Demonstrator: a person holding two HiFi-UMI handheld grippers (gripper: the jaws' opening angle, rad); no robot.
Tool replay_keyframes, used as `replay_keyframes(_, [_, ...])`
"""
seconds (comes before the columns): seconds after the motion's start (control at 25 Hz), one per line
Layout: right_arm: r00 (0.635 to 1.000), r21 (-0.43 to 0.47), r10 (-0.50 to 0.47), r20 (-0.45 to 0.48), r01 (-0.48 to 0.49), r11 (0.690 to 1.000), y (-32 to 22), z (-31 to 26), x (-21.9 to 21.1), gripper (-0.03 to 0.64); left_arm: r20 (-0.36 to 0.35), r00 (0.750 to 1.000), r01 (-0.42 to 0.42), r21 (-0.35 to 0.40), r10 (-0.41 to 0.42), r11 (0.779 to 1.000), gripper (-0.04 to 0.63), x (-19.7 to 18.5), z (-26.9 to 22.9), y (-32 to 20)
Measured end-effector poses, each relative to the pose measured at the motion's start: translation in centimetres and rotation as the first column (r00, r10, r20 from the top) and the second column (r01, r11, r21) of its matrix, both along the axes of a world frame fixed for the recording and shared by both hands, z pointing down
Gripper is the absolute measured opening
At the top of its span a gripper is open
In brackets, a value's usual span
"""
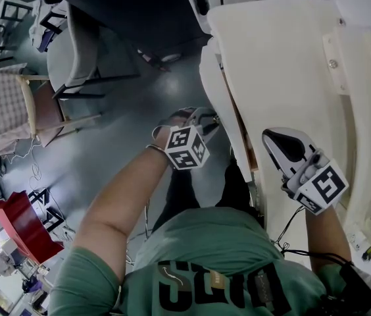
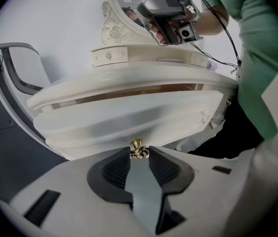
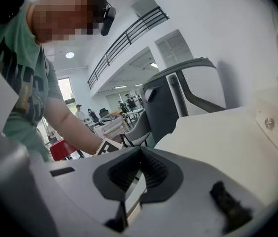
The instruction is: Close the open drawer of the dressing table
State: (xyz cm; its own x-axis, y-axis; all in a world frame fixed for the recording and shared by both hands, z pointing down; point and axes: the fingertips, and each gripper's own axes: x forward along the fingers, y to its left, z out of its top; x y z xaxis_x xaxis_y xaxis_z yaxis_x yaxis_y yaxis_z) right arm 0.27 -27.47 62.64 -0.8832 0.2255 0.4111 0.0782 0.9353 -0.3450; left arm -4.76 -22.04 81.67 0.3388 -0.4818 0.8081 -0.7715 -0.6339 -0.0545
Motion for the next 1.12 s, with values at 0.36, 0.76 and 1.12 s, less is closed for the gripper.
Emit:
replay_keyframes(0.36, [1.000,-0.003,0.009,0.002,-0.009,1.000,-0.4,0.0,0.2,0.011,-0.001,1.000,-0.010,-0.002,0.010,1.000,0.126,0.3,0.0,-0.5])
replay_keyframes(0.76, [1.000,-0.005,0.019,0.001,-0.019,1.000,-0.9,0.3,0.6,0.012,-0.007,1.000,-0.018,0.003,0.018,1.000,0.126,0.8,0.0,-1.3])
replay_keyframes(1.12, [1.000,-0.008,0.031,0.003,-0.031,0.999,-1.4,0.5,1.1,0.012,-0.013,1.000,-0.025,0.008,0.026,1.000,0.126,1.5,0.0,-2.2])
